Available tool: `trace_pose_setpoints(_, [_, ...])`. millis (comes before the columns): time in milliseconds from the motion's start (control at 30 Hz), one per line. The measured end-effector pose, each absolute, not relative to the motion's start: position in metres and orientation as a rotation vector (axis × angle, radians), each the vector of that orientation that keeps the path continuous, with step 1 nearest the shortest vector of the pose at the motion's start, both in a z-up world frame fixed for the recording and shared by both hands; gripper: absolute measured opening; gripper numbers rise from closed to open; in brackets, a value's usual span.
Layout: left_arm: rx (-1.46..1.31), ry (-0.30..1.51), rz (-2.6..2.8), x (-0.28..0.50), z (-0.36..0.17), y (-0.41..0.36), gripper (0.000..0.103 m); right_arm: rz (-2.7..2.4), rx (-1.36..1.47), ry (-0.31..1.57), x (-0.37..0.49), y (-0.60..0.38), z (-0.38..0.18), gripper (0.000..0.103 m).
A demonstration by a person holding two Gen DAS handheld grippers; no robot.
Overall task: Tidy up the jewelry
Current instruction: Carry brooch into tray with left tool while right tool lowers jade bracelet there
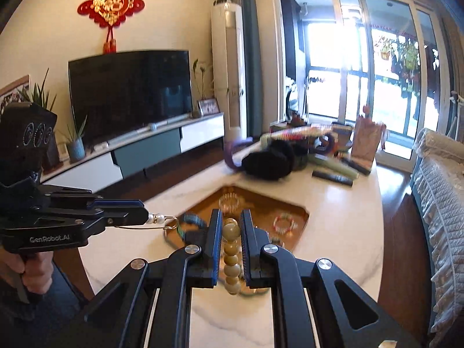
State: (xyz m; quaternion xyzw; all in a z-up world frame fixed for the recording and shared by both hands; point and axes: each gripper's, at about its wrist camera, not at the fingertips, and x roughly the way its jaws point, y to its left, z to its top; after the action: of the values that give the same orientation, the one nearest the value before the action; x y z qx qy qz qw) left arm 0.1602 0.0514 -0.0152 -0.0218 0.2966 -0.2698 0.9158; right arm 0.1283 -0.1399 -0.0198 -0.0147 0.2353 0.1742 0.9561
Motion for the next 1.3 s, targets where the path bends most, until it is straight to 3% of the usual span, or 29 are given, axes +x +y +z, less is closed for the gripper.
trace_pose_setpoints(300, [-0.117,0.496,-0.502,0.195,0.036,0.049,0.011,0.363,-0.022,0.350,0.147,-0.141,0.049,0.011])
trace_pose_setpoints(533, [-0.163,0.463,-0.501,0.236,0.036,0.052,0.011,0.382,0.032,0.346,0.178,-0.138,0.053,0.011])
trace_pose_setpoints(1033, [-0.279,0.804,-0.558,0.364,-0.077,0.032,0.011,0.404,0.086,0.612,0.296,-0.149,-0.066,0.011])
trace_pose_setpoints(1300, [-0.312,0.900,-0.551,0.404,-0.114,0.025,0.011,0.393,0.124,0.721,0.338,-0.156,-0.123,0.011])
